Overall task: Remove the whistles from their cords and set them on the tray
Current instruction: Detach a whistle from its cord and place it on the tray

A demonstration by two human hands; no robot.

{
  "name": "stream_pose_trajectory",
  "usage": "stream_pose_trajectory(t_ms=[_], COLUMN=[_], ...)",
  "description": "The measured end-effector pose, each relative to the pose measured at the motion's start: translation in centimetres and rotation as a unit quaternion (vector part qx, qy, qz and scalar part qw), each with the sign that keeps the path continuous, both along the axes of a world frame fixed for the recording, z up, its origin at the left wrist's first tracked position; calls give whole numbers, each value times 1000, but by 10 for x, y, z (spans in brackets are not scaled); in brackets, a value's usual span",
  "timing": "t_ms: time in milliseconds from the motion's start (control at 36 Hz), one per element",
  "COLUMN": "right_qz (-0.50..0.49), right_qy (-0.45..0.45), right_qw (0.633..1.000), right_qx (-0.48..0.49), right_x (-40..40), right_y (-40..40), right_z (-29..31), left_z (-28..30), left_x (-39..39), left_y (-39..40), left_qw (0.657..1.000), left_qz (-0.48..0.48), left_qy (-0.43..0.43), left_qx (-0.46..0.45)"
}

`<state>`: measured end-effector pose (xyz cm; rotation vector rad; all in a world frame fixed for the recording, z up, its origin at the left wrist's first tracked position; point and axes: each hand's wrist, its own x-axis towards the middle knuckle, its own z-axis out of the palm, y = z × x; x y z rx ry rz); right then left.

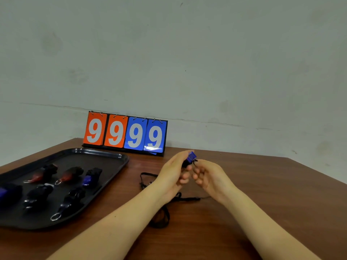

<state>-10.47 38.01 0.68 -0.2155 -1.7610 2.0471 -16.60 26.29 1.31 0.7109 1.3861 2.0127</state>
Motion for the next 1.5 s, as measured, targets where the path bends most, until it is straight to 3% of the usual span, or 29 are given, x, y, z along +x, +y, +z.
stream_pose_trajectory(t_ms=[83,194,333,472,611,722,806,917,1028,1111,1250,1361,1500], right_qz=[-9,-4,36,51,82,69,-15,-91,-155,-194,-219,-216,-197], right_qy=[-11,39,112,124,117,73,19,17,23,43,77,109,101], right_qw=[999,999,991,980,979,994,991,927,867,836,827,830,861], right_qx=[40,9,-66,-146,-144,-50,131,363,472,512,511,502,458], right_x=[0,-1,-2,-2,-2,-7,-9,-5,0,3,5,7,8], right_y=[-2,0,-6,-8,-11,-15,-16,-16,-12,-5,-1,-4,-3], right_z=[-3,-2,-3,-5,-5,-7,-8,-12,-14,-13,-9,-7,-6], left_z=[-2,-3,-3,-5,-6,-5,-7,-10,-10,-11,-11,-8,-10], left_x=[0,-1,0,0,0,-8,-13,-17,-20,-20,-15,-16,-17], left_y=[2,0,-1,4,7,5,4,1,0,1,3,3,5], left_qw=[997,986,983,985,979,969,970,985,997,997,997,990,980], left_qz=[-30,-70,-59,-37,-18,2,7,25,52,42,36,63,69], left_qy=[-66,-133,-145,-151,-177,-216,-221,-166,-35,5,-3,68,110], left_qx=[20,78,95,81,99,120,101,48,-36,-71,-69,-104,-150])
